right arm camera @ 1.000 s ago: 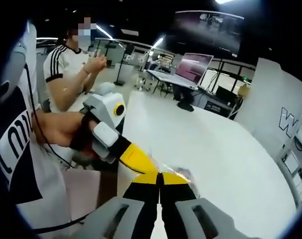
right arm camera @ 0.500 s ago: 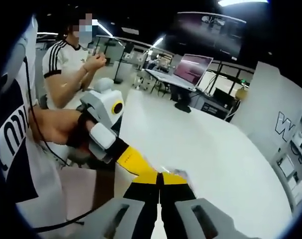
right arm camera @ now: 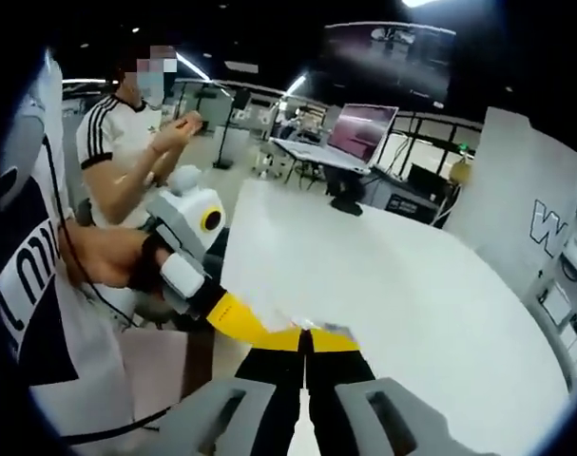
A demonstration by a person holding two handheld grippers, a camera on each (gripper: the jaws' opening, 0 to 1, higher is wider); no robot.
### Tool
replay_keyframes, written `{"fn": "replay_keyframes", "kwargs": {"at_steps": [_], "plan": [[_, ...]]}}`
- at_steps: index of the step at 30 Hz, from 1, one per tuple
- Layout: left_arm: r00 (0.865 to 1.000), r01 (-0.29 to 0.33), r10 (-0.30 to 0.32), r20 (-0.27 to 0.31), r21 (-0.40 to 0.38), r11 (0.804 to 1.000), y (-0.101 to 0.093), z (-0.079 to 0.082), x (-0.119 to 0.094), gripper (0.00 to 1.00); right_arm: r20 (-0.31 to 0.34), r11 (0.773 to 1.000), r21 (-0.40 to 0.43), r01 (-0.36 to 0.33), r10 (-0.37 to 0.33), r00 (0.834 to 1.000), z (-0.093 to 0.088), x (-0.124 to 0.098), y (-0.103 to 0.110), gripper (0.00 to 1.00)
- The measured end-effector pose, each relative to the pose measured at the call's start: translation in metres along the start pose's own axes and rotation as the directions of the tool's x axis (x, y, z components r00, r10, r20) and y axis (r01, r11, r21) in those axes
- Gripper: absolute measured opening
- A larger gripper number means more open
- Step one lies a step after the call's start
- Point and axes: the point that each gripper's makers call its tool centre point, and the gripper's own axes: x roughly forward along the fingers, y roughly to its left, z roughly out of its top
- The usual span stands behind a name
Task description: Open the resealable bag by pulling the two sides of the seal apart until the entire bag opening is separated and visibly accessible.
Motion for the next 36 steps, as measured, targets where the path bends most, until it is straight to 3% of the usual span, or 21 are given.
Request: {"fn": "replay_keyframes", "kwargs": {"at_steps": [6,8,13,17,28,30,33,36], "plan": [[1.0,-0.004,0.005,-0.025,0.022,1.0,0.001,-0.005,0.001,0.0,0.011,0.999,-0.036,0.012,-0.012,1.0,0.0,0.004,0.002,0.0],[1.0,0.0,0.001,-0.029,0.028,1.0,-0.01,-0.003,0.003,0.0,0.012,0.999,-0.04,0.008,-0.008,1.0,-0.001,0.004,0.003,0.0],[1.0,-0.008,0.01,-0.03,0.045,0.999,-0.007,0.001,0.003,0.0,-0.035,0.993,-0.112,-0.037,0.034,0.999,-0.012,0.008,0.014,0.0],[0.999,-0.02,0.023,-0.037,0.067,0.998,-0.006,-0.001,0.001,0.0,-0.084,0.99,-0.124,-0.071,0.061,0.995,-0.02,0.007,0.018,0.07],[0.997,-0.043,0.052,-0.062,0.149,0.988,-0.007,-0.006,0.002,0.0,-0.089,0.99,-0.069,-0.123,0.117,0.989,-0.026,0.019,0.024,0.0],[0.997,-0.045,0.056,-0.062,0.16,0.986,-0.006,-0.006,0.002,0.0,-0.07,0.993,-0.066,-0.101,0.096,0.993,-0.023,0.018,0.021,0.0],[0.996,-0.05,0.062,-0.065,0.172,0.984,-0.006,-0.006,0.002,0.0,-0.008,0.996,-0.086,-0.015,0.014,1.0,-0.01,0.012,0.005,0.0],[0.995,-0.051,0.064,-0.072,0.171,0.984,-0.005,-0.006,0.004,0.0,0.054,0.99,-0.117,0.075,-0.069,0.996,0.005,0.004,-0.01,0.0]]}}
